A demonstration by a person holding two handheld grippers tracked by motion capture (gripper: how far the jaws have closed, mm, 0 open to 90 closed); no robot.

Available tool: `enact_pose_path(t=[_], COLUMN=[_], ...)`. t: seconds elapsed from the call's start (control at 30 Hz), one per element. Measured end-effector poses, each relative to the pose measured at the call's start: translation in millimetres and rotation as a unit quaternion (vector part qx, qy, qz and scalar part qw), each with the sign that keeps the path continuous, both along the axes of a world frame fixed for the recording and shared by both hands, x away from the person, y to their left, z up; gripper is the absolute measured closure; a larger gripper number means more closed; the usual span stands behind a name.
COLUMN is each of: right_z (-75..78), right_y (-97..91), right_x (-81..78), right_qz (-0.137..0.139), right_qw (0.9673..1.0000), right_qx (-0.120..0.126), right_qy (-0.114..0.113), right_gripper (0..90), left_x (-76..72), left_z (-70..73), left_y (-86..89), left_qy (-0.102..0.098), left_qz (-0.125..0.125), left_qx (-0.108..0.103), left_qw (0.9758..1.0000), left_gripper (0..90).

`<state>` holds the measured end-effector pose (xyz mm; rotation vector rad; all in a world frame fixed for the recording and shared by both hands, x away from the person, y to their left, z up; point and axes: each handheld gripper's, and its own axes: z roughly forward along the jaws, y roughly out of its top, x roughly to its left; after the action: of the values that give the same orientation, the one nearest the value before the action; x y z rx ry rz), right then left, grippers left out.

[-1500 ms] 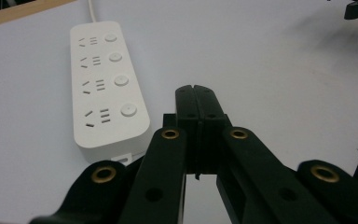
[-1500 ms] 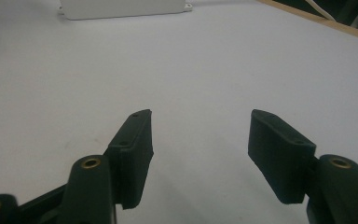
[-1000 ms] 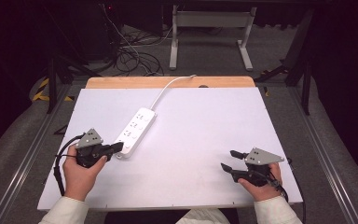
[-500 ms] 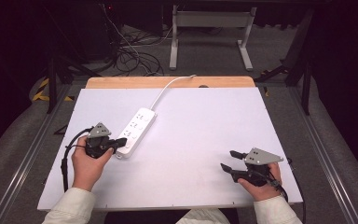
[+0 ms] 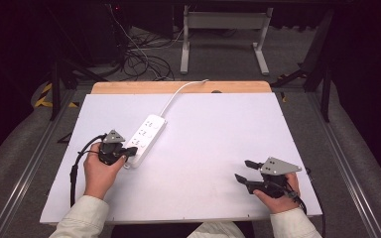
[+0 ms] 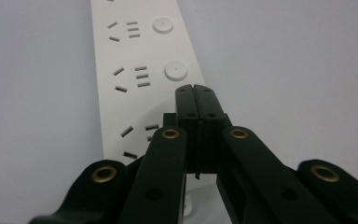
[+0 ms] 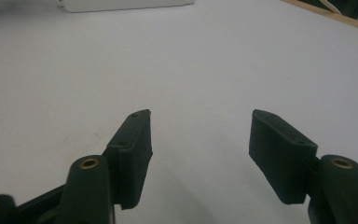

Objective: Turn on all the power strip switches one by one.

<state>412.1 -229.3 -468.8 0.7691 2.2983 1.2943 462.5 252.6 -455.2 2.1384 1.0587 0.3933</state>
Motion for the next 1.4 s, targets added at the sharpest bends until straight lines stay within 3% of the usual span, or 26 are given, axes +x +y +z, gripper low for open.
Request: enact_pose_path(t=[0.5,0.73,0.97,1.0,1.2,1.23,1.4], right_z=[-0.6,-0.4,-0.5,-0.5,-0.4,-0.4,-0.6], right_y=[0.8,0.6,0.7,0.7,0.8,1.0,1.2], right_x=[-0.1,-0.4,-0.2,-0.2,-0.5,-0.6,-0.5], right_qz=[0.002,0.001,0.001,0.001,0.001,0.002,0.002], right_qw=[1.0,1.0,1.0,1.0,1.0,1.0,1.0], right_qx=[-0.002,-0.003,-0.002,-0.002,-0.004,-0.003,-0.003], right_qy=[0.001,0.001,0.001,0.001,0.001,0.002,0.002], right_gripper=[39.7,39.6,39.5,39.5,39.5,39.4,39.3], left_x=[1.2,0.5,-0.1,0.3,-1.1,-1.4,-1.3], left_z=[-5.1,-4.8,-5.2,-4.8,-6.0,-5.5,-6.0], left_y=[0.1,-1.7,-4.3,-3.9,-5.9,-6.7,-6.6], left_qy=[-0.003,-0.015,-0.005,-0.012,-0.008,-0.013,-0.009], left_qz=[0.002,0.003,0.007,0.006,0.006,0.007,0.008], left_qx=[-0.01,0.01,0.009,0.017,0.014,0.023,0.018], left_qw=[0.9999,0.9998,0.9999,0.9998,0.9999,0.9996,0.9998], left_gripper=[89.7,89.7,89.7,89.8,89.8,89.8,89.8])
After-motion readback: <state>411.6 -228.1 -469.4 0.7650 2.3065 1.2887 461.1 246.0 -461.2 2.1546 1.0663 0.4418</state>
